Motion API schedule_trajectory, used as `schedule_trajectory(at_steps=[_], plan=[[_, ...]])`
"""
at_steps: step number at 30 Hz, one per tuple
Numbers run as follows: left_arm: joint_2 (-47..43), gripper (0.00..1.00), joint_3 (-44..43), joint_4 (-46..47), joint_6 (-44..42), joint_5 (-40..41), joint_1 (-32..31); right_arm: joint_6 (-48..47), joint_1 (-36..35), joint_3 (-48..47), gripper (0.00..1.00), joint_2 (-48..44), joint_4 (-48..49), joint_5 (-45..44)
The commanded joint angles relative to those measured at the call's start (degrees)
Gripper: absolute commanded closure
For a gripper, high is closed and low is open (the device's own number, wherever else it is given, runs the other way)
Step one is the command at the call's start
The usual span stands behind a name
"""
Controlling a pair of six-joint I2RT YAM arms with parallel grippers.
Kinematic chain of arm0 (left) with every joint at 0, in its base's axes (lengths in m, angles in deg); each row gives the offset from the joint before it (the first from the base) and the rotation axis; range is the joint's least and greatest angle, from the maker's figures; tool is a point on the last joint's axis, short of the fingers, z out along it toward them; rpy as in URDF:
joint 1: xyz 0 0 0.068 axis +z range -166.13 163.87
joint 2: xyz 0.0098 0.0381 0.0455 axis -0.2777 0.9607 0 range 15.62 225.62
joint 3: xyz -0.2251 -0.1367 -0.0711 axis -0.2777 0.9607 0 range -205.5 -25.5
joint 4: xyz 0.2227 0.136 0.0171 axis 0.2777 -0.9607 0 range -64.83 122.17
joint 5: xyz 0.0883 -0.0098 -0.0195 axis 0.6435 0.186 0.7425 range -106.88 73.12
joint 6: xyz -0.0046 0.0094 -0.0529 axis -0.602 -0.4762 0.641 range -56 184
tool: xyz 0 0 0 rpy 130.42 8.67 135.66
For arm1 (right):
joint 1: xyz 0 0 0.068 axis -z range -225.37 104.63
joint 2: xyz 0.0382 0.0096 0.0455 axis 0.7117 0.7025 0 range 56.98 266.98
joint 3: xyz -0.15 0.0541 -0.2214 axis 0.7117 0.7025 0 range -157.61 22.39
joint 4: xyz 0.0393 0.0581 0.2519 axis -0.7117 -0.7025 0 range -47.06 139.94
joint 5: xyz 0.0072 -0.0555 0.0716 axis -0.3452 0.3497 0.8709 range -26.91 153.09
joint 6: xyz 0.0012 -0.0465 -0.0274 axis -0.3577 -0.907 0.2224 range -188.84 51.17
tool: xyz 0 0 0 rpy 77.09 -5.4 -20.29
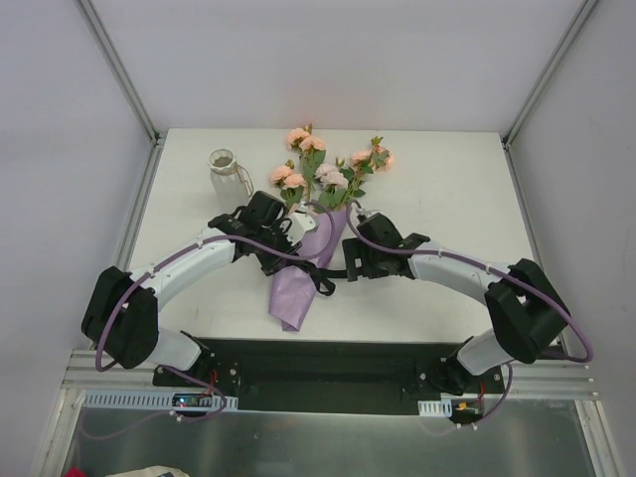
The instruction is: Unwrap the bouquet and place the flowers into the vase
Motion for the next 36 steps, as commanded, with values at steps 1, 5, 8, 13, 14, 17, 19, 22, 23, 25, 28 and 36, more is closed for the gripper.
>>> schedule_trajectory(at_steps=[1, 5, 8, 13, 14, 17, 19, 22, 23, 25, 28, 36], plan=[[0.26, 0.64, -0.04, -2.49, -0.51, -1.86, 0.27, -8.74, -0.73, -1.62, 0.04, 0.42, 2.11, -2.13], [0.17, 0.55, -0.22, -4.42, -1.12, -2.56, 1.41, -11.92, -1.26, -0.65, 0.04, 0.77, 3.78, -2.49], [-0.53, 0.55, 0.31, -5.31, -1.74, -2.91, 3.25, -16.30, -2.05, -0.74, 0.04, 1.83, 5.36, -1.26], [-0.88, 0.57, 2.07, -5.48, -2.53, -4.84, 5.55, -21.32, -3.89, -2.14, 0.04, 4.73, 7.56, 0.94], [-0.97, 0.58, 2.50, -5.49, -2.62, -5.02, 5.64, -21.67, -4.25, -2.32, 0.04, 5.08, 7.65, 1.11], [-0.62, 0.62, 2.77, -5.49, -2.71, -5.99, 5.64, -22.29, -4.86, -3.02, 0.04, 6.75, 8.62, 0.85], [-0.18, 0.71, 2.42, -5.49, -2.79, -6.25, 5.64, -22.38, -5.21, -3.28, 0.04, 7.19, 10.28, 1.03], [0.52, 0.87, 1.72, -5.49, -1.92, -7.83, 5.55, -22.21, -5.83, -3.98, 0.04, 8.77, 12.48, 0.85], [0.61, 0.90, 1.46, -5.49, -1.48, -8.01, 5.64, -22.12, -6.18, -4.34, 0.04, 9.47, 12.83, 0.68], [0.70, 0.93, 1.45, -5.40, -1.39, -8.01, 5.55, -22.29, -6.79, -4.17, 0.02, 9.74, 14.85, 0.41], [1.23, 0.93, 1.54, -5.31, -1.21, -8.01, 5.64, -22.91, -8.38, -4.25, 0.01, 10.88, 16.88, -0.37], [1.23, 0.94, 1.72, -5.05, -0.60, -9.24, 5.55, -23.08, -11.98, -3.99, 0.22, 12.55, 20.22, -2.49]])
